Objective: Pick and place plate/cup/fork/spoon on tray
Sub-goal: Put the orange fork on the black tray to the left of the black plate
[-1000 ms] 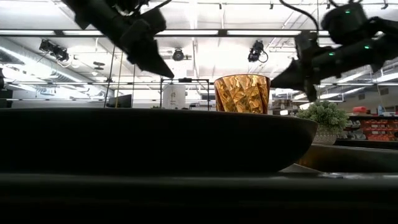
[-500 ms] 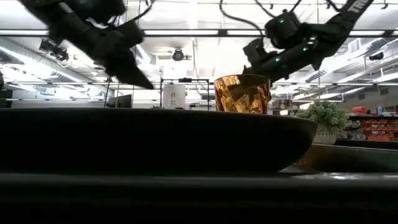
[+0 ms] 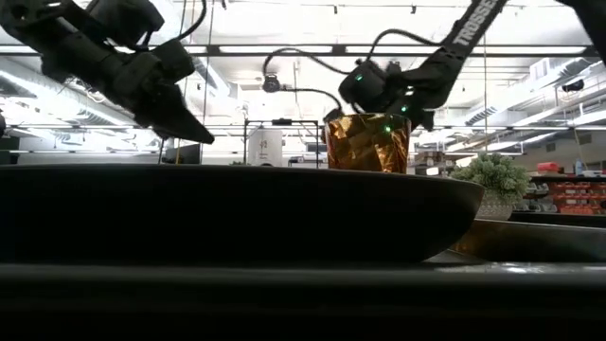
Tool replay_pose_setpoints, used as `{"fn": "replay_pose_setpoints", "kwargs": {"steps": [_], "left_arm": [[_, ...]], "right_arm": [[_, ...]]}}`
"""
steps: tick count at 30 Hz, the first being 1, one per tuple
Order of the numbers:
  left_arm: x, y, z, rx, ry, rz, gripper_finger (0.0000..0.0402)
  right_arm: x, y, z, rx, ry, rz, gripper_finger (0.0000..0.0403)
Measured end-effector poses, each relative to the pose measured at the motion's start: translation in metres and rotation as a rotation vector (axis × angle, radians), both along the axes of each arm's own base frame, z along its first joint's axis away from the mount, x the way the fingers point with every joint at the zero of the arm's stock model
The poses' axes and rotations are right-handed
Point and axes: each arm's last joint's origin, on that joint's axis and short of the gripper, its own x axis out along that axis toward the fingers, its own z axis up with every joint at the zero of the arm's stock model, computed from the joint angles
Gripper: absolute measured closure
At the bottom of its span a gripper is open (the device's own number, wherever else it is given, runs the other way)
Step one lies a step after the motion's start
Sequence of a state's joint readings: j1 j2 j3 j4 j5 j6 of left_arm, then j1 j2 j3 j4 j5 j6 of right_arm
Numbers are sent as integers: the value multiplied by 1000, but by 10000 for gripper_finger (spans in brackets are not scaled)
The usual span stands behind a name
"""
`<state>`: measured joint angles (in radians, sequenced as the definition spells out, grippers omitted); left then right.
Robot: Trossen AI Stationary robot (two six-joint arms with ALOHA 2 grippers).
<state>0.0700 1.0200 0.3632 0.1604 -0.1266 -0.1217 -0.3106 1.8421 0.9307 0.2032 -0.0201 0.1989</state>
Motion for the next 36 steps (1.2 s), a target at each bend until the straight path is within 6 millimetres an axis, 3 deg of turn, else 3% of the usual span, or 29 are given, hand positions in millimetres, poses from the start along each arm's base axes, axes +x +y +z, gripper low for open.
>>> {"fn": "replay_pose_setpoints", "kwargs": {"steps": [7,13,23,36], "left_arm": [[-1,-2,4,4,-21,-10,381],[-1,-3,4,0,-27,-14,381],[-1,-3,5,-17,-33,-4,381],[-1,-4,5,-20,-34,-4,381]], "right_arm": [[24,-5,-12,-45,63,-3,293],[32,-8,-13,-63,63,-13,238],[34,-12,-10,-175,66,-70,233],[23,6,-21,-70,262,-72,233]]}}
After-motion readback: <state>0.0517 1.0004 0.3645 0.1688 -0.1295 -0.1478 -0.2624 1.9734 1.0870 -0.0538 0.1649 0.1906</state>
